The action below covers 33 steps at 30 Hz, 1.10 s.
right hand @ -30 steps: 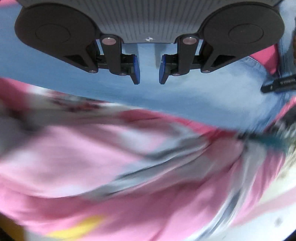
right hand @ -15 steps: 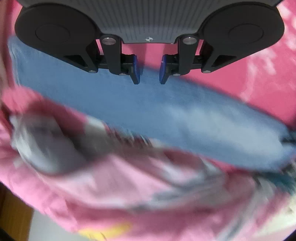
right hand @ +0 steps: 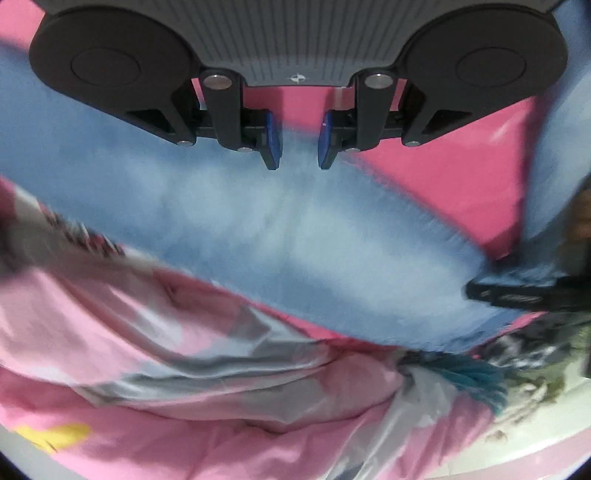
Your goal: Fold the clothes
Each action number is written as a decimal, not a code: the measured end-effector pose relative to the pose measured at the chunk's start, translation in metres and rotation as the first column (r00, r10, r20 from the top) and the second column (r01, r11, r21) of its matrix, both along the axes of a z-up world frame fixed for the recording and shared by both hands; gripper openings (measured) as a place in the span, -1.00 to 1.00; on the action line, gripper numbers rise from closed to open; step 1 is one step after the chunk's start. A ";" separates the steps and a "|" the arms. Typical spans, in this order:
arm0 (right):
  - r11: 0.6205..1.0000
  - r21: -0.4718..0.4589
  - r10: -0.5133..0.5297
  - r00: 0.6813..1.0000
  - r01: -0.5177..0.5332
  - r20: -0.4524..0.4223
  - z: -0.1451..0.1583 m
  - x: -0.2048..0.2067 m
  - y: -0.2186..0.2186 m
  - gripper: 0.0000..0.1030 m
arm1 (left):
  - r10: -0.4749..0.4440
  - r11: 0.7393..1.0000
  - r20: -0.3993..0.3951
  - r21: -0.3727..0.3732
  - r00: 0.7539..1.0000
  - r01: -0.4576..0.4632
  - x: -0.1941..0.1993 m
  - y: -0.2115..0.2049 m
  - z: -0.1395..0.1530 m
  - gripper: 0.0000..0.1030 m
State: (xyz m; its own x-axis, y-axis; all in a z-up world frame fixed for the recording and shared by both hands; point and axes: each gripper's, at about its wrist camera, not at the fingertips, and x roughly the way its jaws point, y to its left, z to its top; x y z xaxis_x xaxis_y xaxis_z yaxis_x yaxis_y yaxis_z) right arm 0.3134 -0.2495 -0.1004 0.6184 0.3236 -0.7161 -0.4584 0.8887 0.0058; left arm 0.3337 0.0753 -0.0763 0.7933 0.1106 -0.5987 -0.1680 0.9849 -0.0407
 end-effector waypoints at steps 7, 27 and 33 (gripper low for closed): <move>0.975 0.035 -0.223 0.971 0.220 0.084 0.034 0.048 -0.041 -0.55 | 0.009 1.000 0.003 0.005 1.000 -0.009 -0.001 -0.001 0.000 0.38; 0.940 0.069 -0.339 0.937 0.333 0.087 0.000 0.058 -0.121 -0.57 | 0.024 0.999 0.006 0.036 1.000 -0.024 0.001 -0.002 -0.001 0.38; 0.815 0.052 -0.579 0.807 0.577 0.116 -0.009 0.070 -0.223 -0.62 | 0.018 0.999 0.008 0.034 1.000 -0.018 0.001 -0.001 0.000 0.38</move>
